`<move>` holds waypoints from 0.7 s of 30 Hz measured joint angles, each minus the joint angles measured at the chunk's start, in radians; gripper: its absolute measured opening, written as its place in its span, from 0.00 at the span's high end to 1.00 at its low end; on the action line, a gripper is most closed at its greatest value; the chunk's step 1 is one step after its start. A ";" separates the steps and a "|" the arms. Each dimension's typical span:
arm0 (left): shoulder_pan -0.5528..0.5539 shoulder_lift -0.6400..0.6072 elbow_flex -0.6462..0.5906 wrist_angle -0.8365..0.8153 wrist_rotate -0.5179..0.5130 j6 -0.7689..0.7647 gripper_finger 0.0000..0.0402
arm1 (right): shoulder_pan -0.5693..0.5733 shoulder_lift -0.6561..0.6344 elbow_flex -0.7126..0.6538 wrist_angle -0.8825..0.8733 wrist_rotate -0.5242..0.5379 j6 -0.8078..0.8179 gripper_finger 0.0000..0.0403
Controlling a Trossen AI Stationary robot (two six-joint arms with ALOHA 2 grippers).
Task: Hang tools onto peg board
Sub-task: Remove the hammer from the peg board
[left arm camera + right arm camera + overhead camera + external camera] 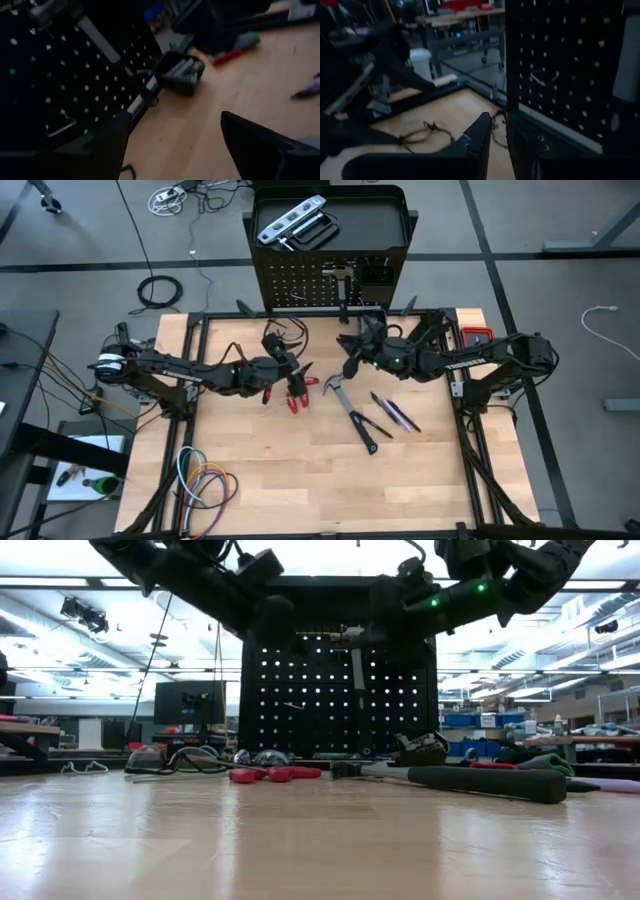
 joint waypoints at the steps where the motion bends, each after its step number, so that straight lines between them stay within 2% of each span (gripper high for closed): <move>1: 0.000 0.000 0.000 0.016 0.008 0.000 0.23 | 0.000 0.000 0.000 0.017 -0.003 -0.003 0.83; 6: 0.001 0.000 0.000 0.042 0.095 -0.018 0.23 | 0.006 0.000 0.000 0.061 0.001 -0.013 0.84; 11: -0.003 0.013 0.000 0.013 0.087 -0.137 0.23 | 0.059 -0.001 0.000 0.004 0.044 -0.088 0.84; 15: -0.003 0.039 0.000 0.045 0.084 -0.186 0.23 | 0.116 -0.023 0.000 -0.080 0.241 -0.155 0.86; 21: 0.011 0.147 0.000 0.241 0.098 -0.180 0.23 | 0.174 -0.115 0.000 -0.313 0.559 -0.123 0.89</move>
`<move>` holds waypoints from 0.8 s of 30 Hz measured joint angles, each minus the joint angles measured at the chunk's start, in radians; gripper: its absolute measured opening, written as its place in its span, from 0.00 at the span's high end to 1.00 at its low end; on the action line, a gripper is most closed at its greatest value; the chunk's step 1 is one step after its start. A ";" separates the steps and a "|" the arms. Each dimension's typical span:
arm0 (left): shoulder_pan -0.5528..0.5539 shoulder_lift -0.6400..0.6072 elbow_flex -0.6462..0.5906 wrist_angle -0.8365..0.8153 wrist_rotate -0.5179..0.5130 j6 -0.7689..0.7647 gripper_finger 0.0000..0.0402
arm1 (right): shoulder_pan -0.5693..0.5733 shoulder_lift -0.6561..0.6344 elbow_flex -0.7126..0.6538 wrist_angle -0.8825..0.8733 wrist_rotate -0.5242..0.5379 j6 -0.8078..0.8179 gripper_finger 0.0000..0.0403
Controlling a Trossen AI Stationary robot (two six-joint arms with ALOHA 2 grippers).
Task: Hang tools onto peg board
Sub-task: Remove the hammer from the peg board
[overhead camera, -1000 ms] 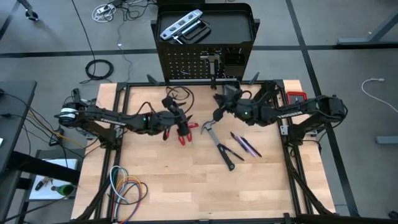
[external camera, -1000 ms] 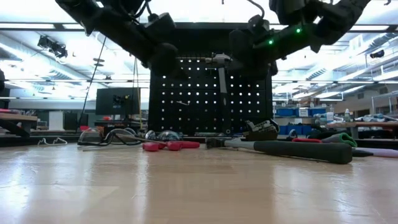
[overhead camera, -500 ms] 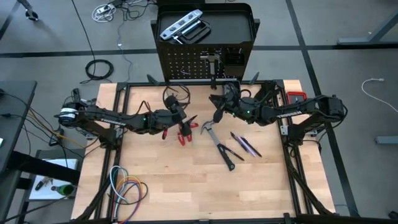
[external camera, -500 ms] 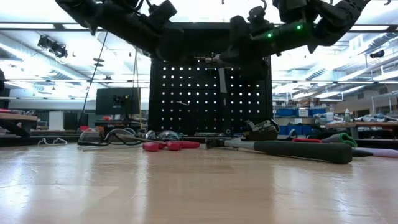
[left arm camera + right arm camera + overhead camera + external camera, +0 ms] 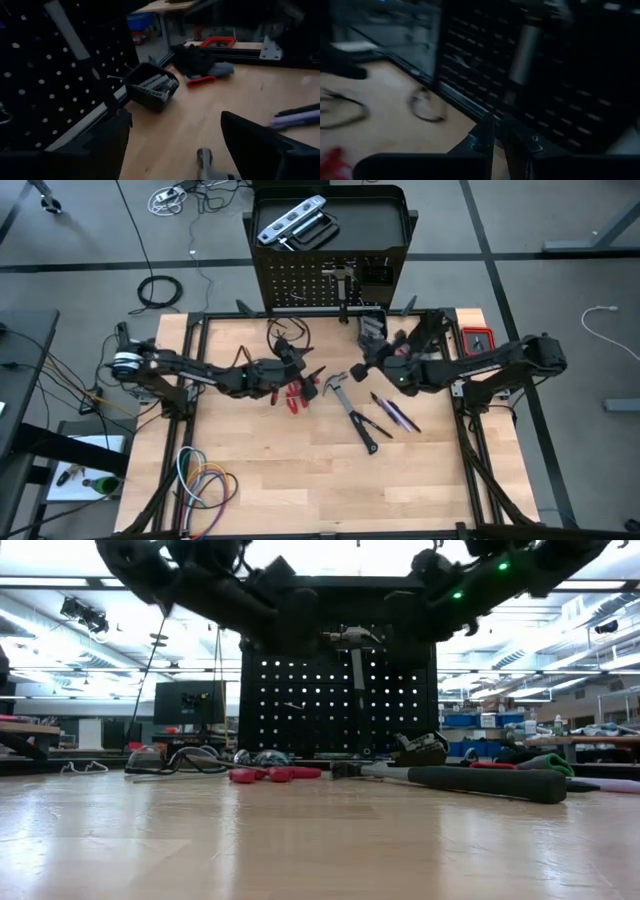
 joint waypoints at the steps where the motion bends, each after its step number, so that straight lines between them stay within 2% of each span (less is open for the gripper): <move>1: 0.003 0.028 0.000 0.039 0.000 0.002 0.23 | 0.005 -0.028 0.000 -0.064 0.032 0.031 0.89; 6: 0.028 0.156 0.000 0.308 -0.061 0.052 0.23 | 0.006 -0.180 0.000 -0.370 0.047 0.242 0.91; 9: 0.039 0.225 0.022 0.460 -0.093 0.083 0.23 | 0.014 -0.254 0.000 -0.489 0.047 0.295 0.92; 11: 0.043 0.256 0.068 0.445 -0.115 0.075 0.23 | 0.026 -0.289 0.000 -0.549 0.047 0.327 0.93; 14: 0.046 0.291 0.157 0.326 -0.125 0.068 0.23 | 0.046 -0.322 0.000 -0.633 0.047 0.351 0.93; 17: 0.038 0.307 0.238 0.204 -0.171 0.076 0.23 | 0.053 -0.327 0.000 -0.715 0.047 0.352 0.93; 19: 0.032 0.307 0.279 0.173 -0.221 0.076 0.23 | 0.053 -0.321 0.000 -0.748 0.045 0.342 0.93; 21: 0.032 0.307 0.314 0.156 -0.224 0.078 0.23 | 0.052 -0.311 0.000 -0.750 0.032 0.330 0.93; 22: 0.032 0.307 0.325 0.148 -0.225 0.079 0.23 | 0.052 -0.307 0.000 -0.749 0.012 0.331 0.93; 24: 0.035 0.307 0.340 0.132 -0.223 0.077 0.23 | 0.052 -0.304 0.000 -0.762 -0.093 0.342 0.93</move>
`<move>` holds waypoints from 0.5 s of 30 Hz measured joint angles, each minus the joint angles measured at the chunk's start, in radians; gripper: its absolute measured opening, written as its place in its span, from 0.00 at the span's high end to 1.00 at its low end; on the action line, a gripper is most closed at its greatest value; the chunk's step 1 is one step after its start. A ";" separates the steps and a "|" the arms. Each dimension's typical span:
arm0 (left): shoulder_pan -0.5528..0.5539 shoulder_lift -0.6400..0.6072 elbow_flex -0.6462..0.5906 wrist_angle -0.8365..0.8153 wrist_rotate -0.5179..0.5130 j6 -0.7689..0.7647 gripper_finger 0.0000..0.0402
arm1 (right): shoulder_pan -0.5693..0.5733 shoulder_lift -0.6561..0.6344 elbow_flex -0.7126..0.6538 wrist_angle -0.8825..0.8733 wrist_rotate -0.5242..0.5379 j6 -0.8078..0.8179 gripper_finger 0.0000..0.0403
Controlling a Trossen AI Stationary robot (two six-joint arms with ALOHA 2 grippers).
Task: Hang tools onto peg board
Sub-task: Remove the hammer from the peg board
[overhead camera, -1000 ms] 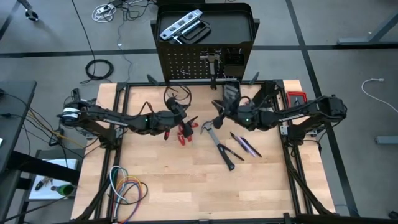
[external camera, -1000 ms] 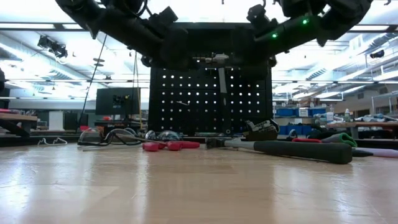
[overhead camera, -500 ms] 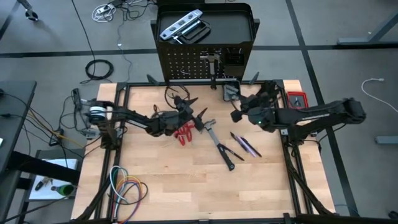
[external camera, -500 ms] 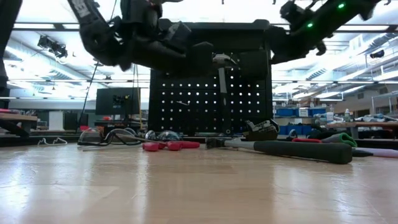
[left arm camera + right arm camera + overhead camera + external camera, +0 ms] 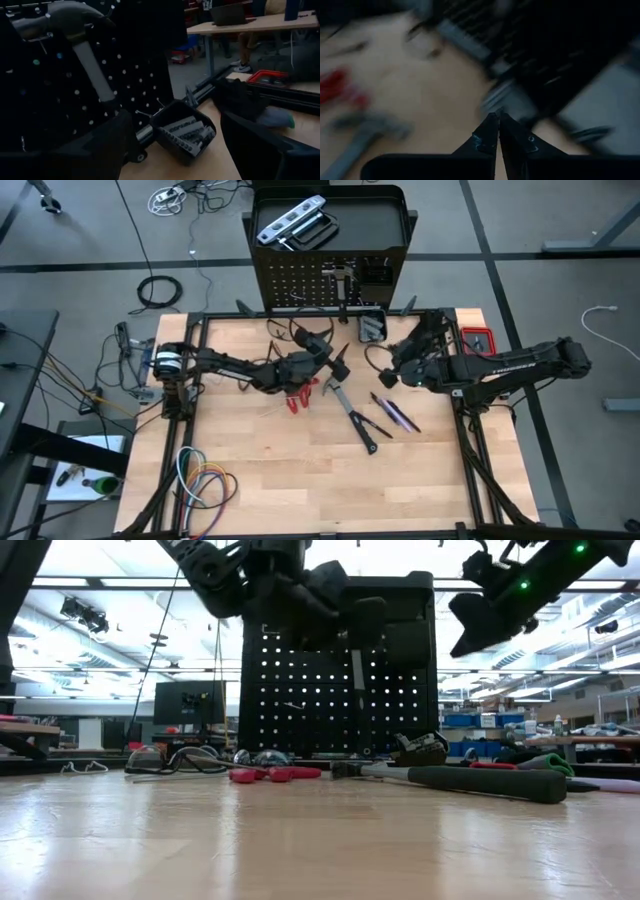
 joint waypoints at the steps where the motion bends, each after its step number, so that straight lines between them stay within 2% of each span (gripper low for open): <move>1: 0.006 0.000 0.002 -0.005 0.002 -0.004 0.23 | 0.001 0.001 0.000 -0.016 -0.075 -0.008 0.93; 3: 0.020 0.000 0.004 -0.028 0.006 -0.036 0.23 | 0.001 0.001 0.000 -0.031 -0.183 -0.021 0.93; 4: 0.028 0.000 0.004 -0.043 0.006 -0.058 0.23 | 0.003 0.000 0.000 -0.043 -0.194 -0.003 0.94; 9: 0.080 0.001 0.004 -0.016 0.005 -0.125 0.23 | 0.000 -0.029 0.000 -0.134 -0.086 0.115 0.96; 15: 0.135 0.017 0.004 0.048 0.038 -0.158 0.23 | 0.022 -0.105 -0.057 -0.120 -0.088 0.155 0.97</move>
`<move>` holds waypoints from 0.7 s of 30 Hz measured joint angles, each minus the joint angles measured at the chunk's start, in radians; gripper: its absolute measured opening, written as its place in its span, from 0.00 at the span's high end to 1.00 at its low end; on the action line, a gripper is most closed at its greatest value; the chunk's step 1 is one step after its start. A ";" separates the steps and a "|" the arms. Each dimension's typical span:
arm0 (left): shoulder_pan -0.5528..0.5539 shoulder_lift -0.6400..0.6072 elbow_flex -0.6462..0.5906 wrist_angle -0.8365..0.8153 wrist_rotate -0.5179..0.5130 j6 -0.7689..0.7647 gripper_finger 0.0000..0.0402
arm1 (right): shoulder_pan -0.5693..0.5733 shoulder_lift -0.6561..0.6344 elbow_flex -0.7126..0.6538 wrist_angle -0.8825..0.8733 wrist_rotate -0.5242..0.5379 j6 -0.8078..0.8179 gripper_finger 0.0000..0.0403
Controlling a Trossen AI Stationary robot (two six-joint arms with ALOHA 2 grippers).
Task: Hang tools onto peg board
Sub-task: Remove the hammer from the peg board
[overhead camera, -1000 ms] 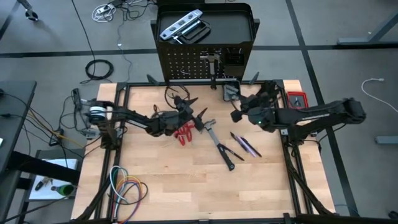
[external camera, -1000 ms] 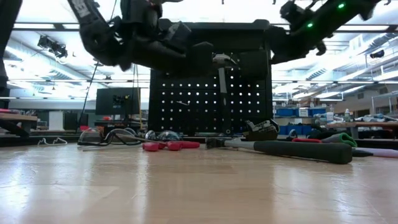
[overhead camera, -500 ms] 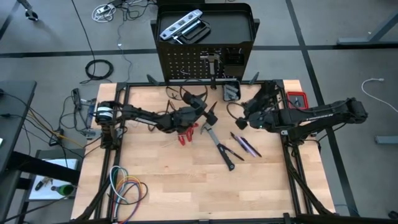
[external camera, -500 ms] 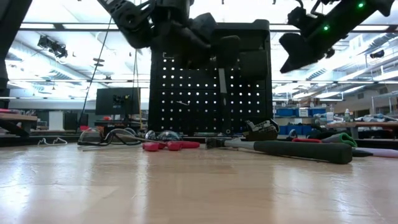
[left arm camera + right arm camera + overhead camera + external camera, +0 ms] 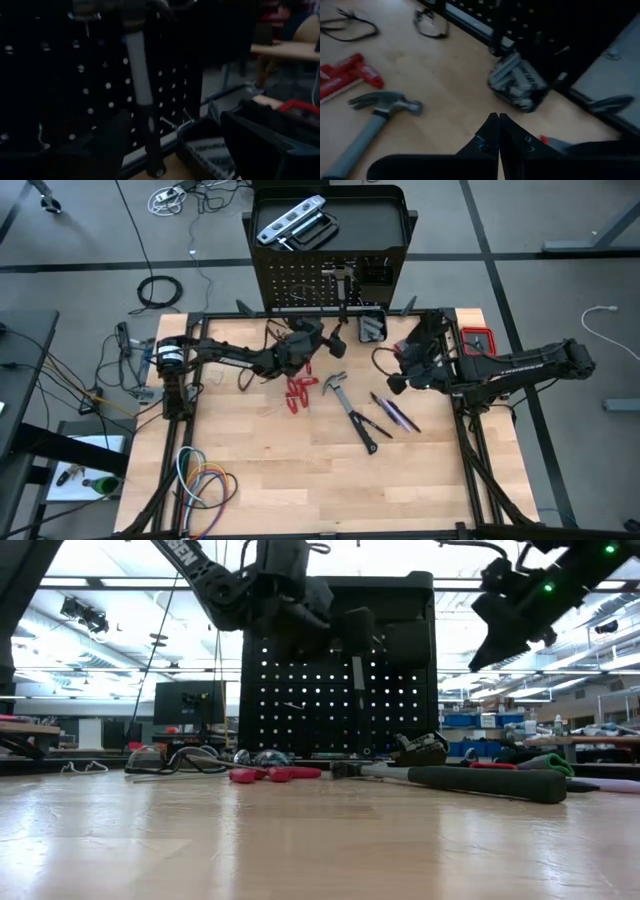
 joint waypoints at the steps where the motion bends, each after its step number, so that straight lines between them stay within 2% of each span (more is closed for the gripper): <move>1: 0.006 0.003 0.000 -0.004 0.015 -0.001 0.23 | 0.003 -0.016 -0.027 0.037 -0.010 -0.005 0.96; 7: 0.042 0.017 0.000 0.005 0.103 -0.001 0.23 | 0.000 -0.082 -0.182 0.298 -0.061 -0.044 0.96; 12: 0.060 0.037 0.000 0.041 0.113 -0.045 0.23 | -0.005 -0.082 -0.243 0.475 -0.065 -0.058 0.97; 21: 0.060 0.133 0.103 0.040 0.231 -0.023 0.23 | -0.005 -0.072 -0.262 0.532 -0.060 -0.096 0.94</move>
